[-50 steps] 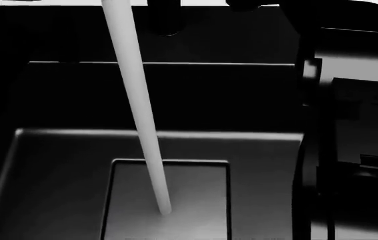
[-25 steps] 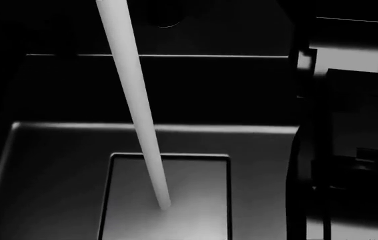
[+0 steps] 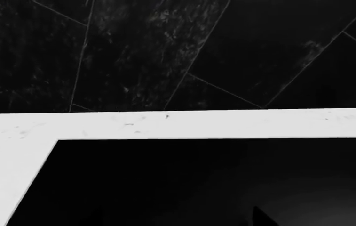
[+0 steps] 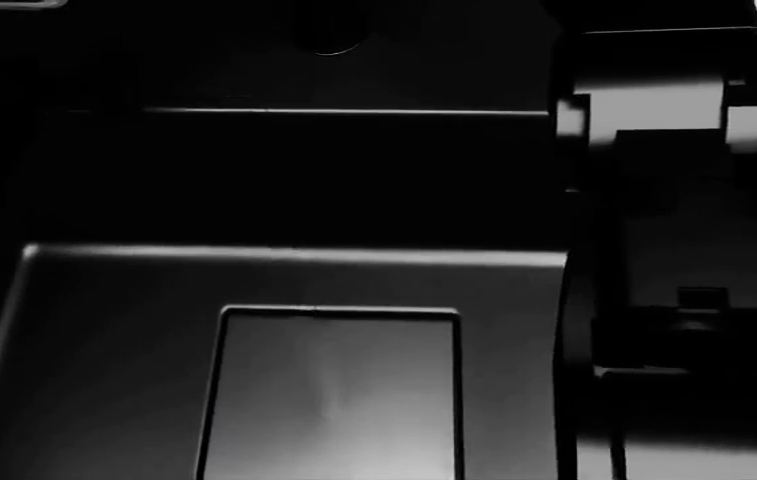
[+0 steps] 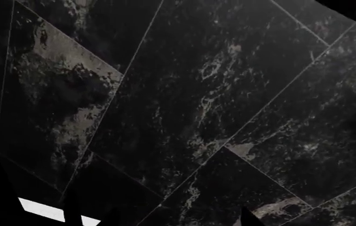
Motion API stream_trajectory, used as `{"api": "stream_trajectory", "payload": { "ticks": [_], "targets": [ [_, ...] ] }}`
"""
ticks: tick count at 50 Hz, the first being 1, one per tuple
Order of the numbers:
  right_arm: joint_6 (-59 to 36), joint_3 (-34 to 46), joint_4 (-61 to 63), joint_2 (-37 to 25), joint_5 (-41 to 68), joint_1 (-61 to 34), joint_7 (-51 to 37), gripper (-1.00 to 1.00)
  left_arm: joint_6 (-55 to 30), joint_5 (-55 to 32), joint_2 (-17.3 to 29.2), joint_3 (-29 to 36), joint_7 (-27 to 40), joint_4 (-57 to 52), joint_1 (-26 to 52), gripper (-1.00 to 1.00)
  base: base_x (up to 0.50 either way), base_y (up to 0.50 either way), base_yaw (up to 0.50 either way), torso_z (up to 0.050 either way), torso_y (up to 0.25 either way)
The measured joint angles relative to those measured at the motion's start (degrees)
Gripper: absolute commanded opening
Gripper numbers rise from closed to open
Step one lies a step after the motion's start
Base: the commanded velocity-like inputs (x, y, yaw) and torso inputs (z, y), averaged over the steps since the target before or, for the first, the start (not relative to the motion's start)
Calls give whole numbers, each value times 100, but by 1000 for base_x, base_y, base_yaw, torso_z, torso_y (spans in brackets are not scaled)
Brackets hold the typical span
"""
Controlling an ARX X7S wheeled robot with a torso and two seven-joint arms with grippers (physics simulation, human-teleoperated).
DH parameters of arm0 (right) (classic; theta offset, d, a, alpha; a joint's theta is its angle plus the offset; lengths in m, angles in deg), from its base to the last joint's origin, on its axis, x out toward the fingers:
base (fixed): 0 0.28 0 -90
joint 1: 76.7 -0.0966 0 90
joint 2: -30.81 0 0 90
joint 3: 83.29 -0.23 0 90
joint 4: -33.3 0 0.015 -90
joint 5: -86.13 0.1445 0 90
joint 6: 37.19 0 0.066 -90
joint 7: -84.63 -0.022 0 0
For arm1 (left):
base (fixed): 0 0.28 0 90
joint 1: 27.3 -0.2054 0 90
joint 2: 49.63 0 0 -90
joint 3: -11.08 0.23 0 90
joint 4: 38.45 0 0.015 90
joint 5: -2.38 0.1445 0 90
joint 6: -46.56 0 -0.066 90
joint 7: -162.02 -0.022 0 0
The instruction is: Pick the eggplants and mangos from the sink and place them in one bowl. Place the bell pepper in the other bowl. Then turn off the sink faucet.
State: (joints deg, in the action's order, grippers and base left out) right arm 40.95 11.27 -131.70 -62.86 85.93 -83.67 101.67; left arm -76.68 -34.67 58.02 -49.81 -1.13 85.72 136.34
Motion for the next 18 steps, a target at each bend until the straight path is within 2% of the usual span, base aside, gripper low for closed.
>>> {"api": "stream_trajectory", "payload": {
  "ticks": [10,18],
  "targets": [
    [37,536,0,1,395,-12,-152,100,96,27,34,15,-73,87,-27,100,3,4,8,0,0],
    [15,265,3,26,296,17,-225,100,74,19,74,9,-60,56,-26,100,3,3,8,0,0]
  ]
}}
